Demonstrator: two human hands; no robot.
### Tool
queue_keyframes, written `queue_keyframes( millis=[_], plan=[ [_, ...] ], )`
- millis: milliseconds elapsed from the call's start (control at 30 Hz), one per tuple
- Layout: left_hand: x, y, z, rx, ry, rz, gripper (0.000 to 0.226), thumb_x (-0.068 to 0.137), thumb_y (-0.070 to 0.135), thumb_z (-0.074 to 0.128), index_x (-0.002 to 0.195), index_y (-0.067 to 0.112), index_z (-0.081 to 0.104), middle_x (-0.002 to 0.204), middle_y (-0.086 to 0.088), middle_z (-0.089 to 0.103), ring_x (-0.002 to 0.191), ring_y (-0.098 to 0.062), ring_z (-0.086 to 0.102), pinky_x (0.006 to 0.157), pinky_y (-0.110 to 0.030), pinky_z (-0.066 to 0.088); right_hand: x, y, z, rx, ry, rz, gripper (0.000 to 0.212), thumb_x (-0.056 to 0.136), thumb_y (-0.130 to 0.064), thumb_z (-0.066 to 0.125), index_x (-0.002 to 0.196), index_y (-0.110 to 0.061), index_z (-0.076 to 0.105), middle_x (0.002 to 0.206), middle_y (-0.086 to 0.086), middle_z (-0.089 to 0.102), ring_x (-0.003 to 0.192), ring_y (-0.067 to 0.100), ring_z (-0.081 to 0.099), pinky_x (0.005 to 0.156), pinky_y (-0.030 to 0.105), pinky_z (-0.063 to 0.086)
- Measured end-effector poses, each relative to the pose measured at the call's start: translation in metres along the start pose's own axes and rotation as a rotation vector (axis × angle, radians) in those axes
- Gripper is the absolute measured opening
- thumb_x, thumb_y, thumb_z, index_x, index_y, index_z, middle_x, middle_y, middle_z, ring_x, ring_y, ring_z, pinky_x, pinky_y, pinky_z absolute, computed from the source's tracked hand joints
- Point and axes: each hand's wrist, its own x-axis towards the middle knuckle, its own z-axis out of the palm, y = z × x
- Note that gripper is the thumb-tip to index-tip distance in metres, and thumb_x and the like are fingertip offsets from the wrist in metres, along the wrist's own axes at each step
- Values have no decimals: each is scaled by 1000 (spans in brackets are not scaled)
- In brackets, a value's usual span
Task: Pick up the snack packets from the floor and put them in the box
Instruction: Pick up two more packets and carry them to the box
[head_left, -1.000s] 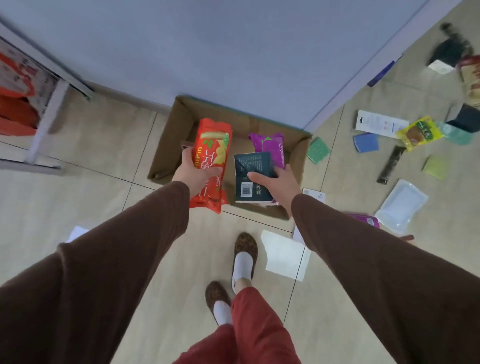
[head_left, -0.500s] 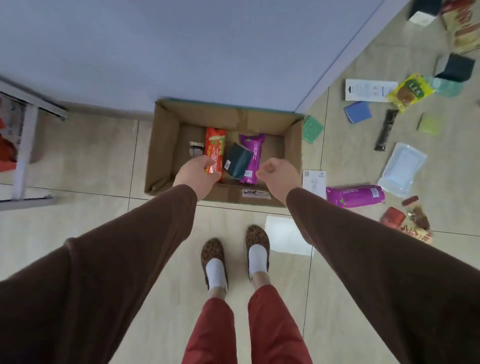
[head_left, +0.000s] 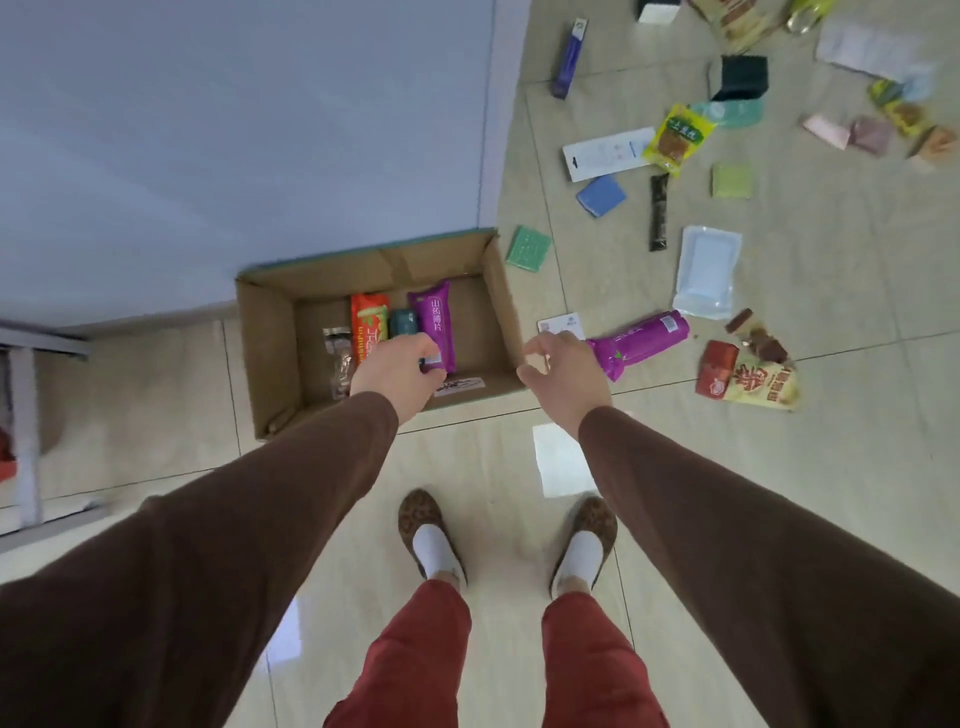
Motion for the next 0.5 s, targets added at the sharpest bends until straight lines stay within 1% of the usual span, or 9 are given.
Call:
queue_keyframes(
  millis=[67, 167, 233, 300, 400, 500],
  plan=[
    [-3, 31, 10, 31, -11, 46, 28, 91, 33, 65, 117, 24, 65, 118, 1, 67, 107, -23, 63, 90, -38, 53, -12, 25, -16, 18, 39, 16, 23, 93, -23, 64, 116, -19, 67, 119, 8, 62, 114, 30, 54, 96, 43, 47],
    [-8, 84, 35, 64, -34, 101, 29, 90, 30, 65, 118, 22, 65, 117, 2, 66, 107, -21, 62, 91, -37, 51, -31, 71, -45, 20, 83, 38, 26, 94, -22, 64, 119, -17, 67, 122, 10, 63, 117, 32, 52, 100, 43, 43],
    [-10, 124, 58, 113, -56, 132, 28, 89, 30, 64, 116, 22, 65, 117, 1, 66, 107, -23, 62, 90, -39, 51, -44, 110, -65, 25, 104, 45, 27, 93, -22, 65, 119, -17, 67, 123, 9, 63, 118, 31, 52, 99, 43, 44],
    [-14, 166, 85, 161, -82, 132, 28, 89, 30, 61, 116, 23, 65, 116, 0, 65, 108, -26, 61, 89, -38, 50, -59, 153, -85, 29, 112, 54, 28, 92, -22, 65, 120, -19, 66, 123, 6, 63, 117, 30, 53, 97, 43, 46],
    [-24, 233, 129, 221, -115, 125, 33, 90, 32, 60, 122, 26, 62, 123, 2, 63, 113, -24, 60, 91, -34, 48, -81, 221, -122, -3, 115, 58, 29, 93, -22, 63, 122, -20, 65, 122, 6, 61, 116, 29, 53, 96, 43, 46],
    [-37, 302, 171, 262, -142, 179, 33, 91, 33, 60, 124, 26, 60, 124, 1, 62, 114, -24, 59, 91, -35, 48, -100, 284, -164, -4, 120, 85, 30, 95, -21, 61, 125, -20, 63, 128, 5, 59, 122, 28, 50, 98, 41, 45]
  ],
)
